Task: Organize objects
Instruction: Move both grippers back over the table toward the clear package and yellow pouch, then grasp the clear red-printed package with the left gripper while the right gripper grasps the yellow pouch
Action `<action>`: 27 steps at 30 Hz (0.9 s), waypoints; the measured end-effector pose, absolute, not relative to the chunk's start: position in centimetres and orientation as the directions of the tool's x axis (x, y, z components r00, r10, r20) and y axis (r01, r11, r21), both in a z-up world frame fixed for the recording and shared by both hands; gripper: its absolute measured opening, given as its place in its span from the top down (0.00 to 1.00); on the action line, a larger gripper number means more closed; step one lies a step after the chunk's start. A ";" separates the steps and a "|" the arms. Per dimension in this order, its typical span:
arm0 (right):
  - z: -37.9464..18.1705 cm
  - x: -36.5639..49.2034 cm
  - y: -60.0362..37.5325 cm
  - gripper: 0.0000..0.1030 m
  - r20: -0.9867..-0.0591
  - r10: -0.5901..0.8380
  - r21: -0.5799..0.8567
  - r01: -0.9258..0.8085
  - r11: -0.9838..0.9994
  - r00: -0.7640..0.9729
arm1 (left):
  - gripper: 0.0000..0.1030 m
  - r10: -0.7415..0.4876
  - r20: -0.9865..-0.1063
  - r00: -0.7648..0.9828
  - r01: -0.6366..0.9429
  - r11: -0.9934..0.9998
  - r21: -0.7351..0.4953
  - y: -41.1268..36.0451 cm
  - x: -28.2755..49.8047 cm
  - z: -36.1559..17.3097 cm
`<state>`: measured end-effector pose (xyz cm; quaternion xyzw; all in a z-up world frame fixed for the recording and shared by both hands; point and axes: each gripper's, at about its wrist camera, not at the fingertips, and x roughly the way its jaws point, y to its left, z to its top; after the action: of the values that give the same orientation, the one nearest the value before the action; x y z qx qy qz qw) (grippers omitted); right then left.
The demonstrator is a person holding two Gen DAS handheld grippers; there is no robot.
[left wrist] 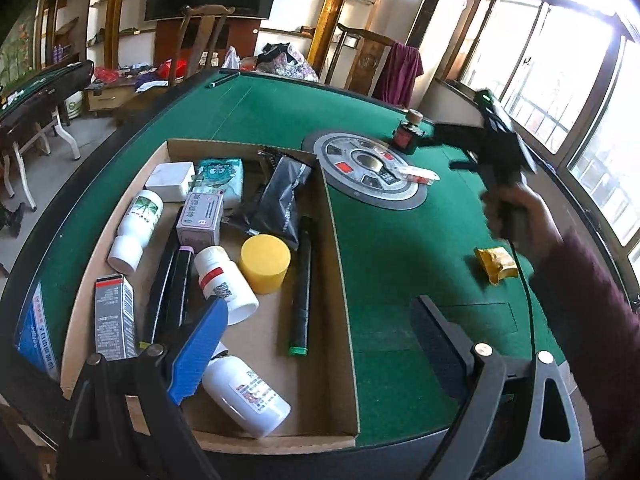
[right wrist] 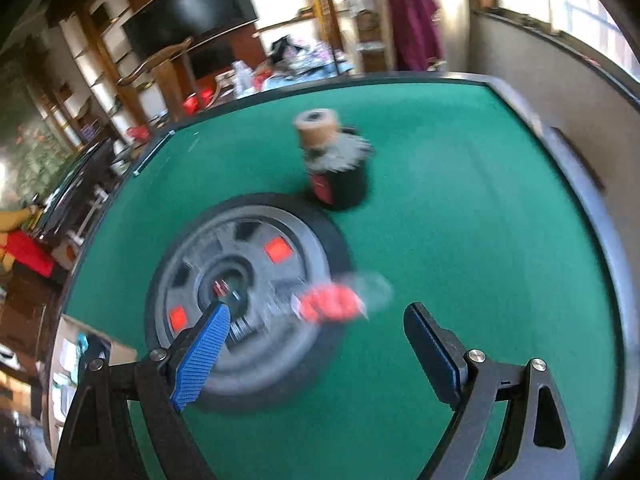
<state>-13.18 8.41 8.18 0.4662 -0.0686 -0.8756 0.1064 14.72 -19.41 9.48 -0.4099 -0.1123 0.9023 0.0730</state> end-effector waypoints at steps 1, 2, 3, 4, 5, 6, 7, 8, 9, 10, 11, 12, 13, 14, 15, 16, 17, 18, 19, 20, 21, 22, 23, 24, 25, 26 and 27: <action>7.9 -14.2 7.8 0.11 -0.807 -0.255 0.216 0.134 -0.967 -0.533 | 0.11 0.222 -0.727 -0.650 -0.034 -0.964 -0.264 -19.5 14.7 9.4; 7.6 -15.3 7.1 0.11 -0.814 -0.252 0.207 0.144 -0.968 -0.523 | 0.11 0.220 -0.733 -0.644 -0.026 -0.964 -0.266 -19.6 14.6 9.1; 7.3 -16.5 6.6 0.11 -0.823 -0.249 0.199 0.150 -0.968 -0.511 | 0.11 0.219 -0.737 -0.639 -0.020 -0.963 -0.268 -19.7 14.5 9.0; 6.7 -17.7 6.1 0.11 -0.836 -0.257 0.208 0.154 -0.966 -0.485 | 0.11 0.219 -0.741 -0.635 -0.016 -0.962 -0.271 -19.8 14.4 8.8; 6.2 -18.4 5.9 0.11 -0.846 -0.268 0.221 0.155 -0.963 -0.460 | 0.11 0.220 -0.744 -0.631 -0.012 -0.962 -0.275 -19.9 14.4 8.7; 5.3 -19.3 5.7 0.11 -0.863 -0.284 0.243 0.149 -0.959 -0.417 | 0.11 0.221 -0.747 -0.627 -0.011 -0.961 -0.275 -20.0 14.3 8.5; 4.8 -19.5 5.6 0.11 -0.872 -0.287 0.247 0.150 -0.957 -0.396 | 0.11 0.219 -0.749 -0.625 -0.009 -0.962 -0.274 -20.0 14.2 8.4; 4.5 -19.7 5.5 0.11 -0.879 -0.290 0.247 0.159 -0.956 -0.377 | 0.11 0.217 -0.752 -0.622 -0.005 -0.962 -0.273 -20.1 14.1 8.3; 4.2 -19.6 5.4 0.11 -0.884 -0.298 0.252 0.172 -0.953 -0.360 | 0.11 0.218 -0.753 -0.621 -0.002 -0.961 -0.277 -20.2 13.9 8.2; 4.0 -19.1 5.2 0.11 -0.885 -0.325 0.275 0.192 -0.942 -0.332 | 0.11 0.222 -0.753 -0.619 0.001 -0.959 -0.284 -20.3 13.8 8.1; 3.8 -18.7 5.1 0.11 -0.884 -0.352 0.300 0.205 -0.932 -0.307 | 0.11 0.230 -0.753 -0.617 0.002 -0.956 -0.294 -20.4 13.6 8.1; 3.6 -17.9 4.9 0.11 -0.877 -0.399 0.344 0.229 -0.911 -0.268 | 0.11 0.235 -0.752 -0.615 0.002 -0.954 -0.300 -20.4 13.4 8.0; 3.6 -17.3 4.9 0.11 -0.870 -0.424 0.365 0.251 -0.897 -0.252 | 0.11 0.239 -0.752 -0.614 0.000 -0.953 -0.303 -20.3 13.2 8.0; 3.6 -16.3 4.5 0.11 -0.862 -0.459 0.395 0.282 -0.874 -0.216 | 0.11 0.243 -0.754 -0.610 -0.004 -0.953 -0.304 -20.1 13.1 7.9; 3.5 -15.0 3.9 0.11 -0.852 -0.496 0.428 0.322 -0.845 -0.169 | 0.11 0.247 -0.755 -0.607 -0.009 -0.952 -0.304 -20.0 13.0 7.9; 3.4 -13.6 3.3 0.11 -0.837 -0.536 0.469 0.364 -0.805 -0.107 | 0.11 0.251 -0.756 -0.605 -0.013 -0.952 -0.305 -19.8 12.9 7.9; 3.2 -12.7 2.9 0.11 -0.825 -0.561 0.498 0.387 -0.776 -0.063 | 0.11 0.254 -0.756 -0.603 -0.019 -0.952 -0.305 -19.6 12.9 7.9; 3.2 -11.3 2.5 0.11 -0.807 -0.590 0.534 0.417 -0.735 -0.007 | 0.11 0.259 -0.756 -0.601 -0.026 -0.952 -0.305 -19.3 12.9 8.0; 3.6 -10.0 2.5 0.11 -0.797 -0.603 0.545 0.436 -0.716 0.006 | 0.11 0.262 -0.756 -0.600 -0.031 -0.952 -0.305 -19.0 12.8 8.0; 3.9 -9.2 2.9 0.11 -0.792 -0.610 0.543 0.440 -0.715 -0.015 | 0.11 0.268 -0.755 -0.599 -0.040 -0.951 -0.306 -18.5 12.5 8.2; 4.2 -8.6 3.5 0.11 -0.790 -0.610 0.533 0.432 -0.728 -0.053 | 0.11 0.272 -0.754 -0.597 -0.046 -0.951 -0.306 -18.2 12.3 8.4; 4.9 -7.8 4.6 0.11 -0.791 -0.596 0.503 0.407 -0.762 -0.138 | 0.11 0.277 -0.755 -0.595 -0.054 -0.950 -0.306 -17.6 11.9 8.6; 5.5 -7.0 5.6 0.11 -0.787 -0.581 0.481 0.384 -0.788 -0.206 | 0.11 0.280 -0.755 -0.592 -0.060 -0.950 -0.306 -17.0 11.5 8.7; 6.0 -6.2 6.7 0.11 -0.777 -0.563 0.461 0.356 -0.813 -0.280 | 0.11 0.284 -0.756 -0.590 -0.067 -0.950 -0.305 -16.3 11.2 8.8; 6.4 -5.5 7.7 0.11 -0.768 -0.545 0.447 0.329 -0.832 -0.336 | 0.11 0.290 -0.756 -0.587 -0.080 -0.950 -0.303 -15.4 10.6 8.9; 6.7 -4.7 9.0 0.10 -0.755 -0.520 0.434 0.289 -0.853 -0.399 | 0.11 0.292 -0.756 -0.586 -0.095 -0.951 -0.294 -14.6 10.2 9.0; 7.0 -3.8 10.6 0.10 -0.733 -0.495 0.434 0.241 -0.868 -0.466 | 0.11 0.291 -0.754 -0.590 -0.118 -0.954 -0.275 -13.6 9.7 9.1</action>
<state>-3.82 10.65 6.96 0.4688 -0.1358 -0.8452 0.2177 9.69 -13.62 9.13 -0.4381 -0.0983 0.8861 0.1154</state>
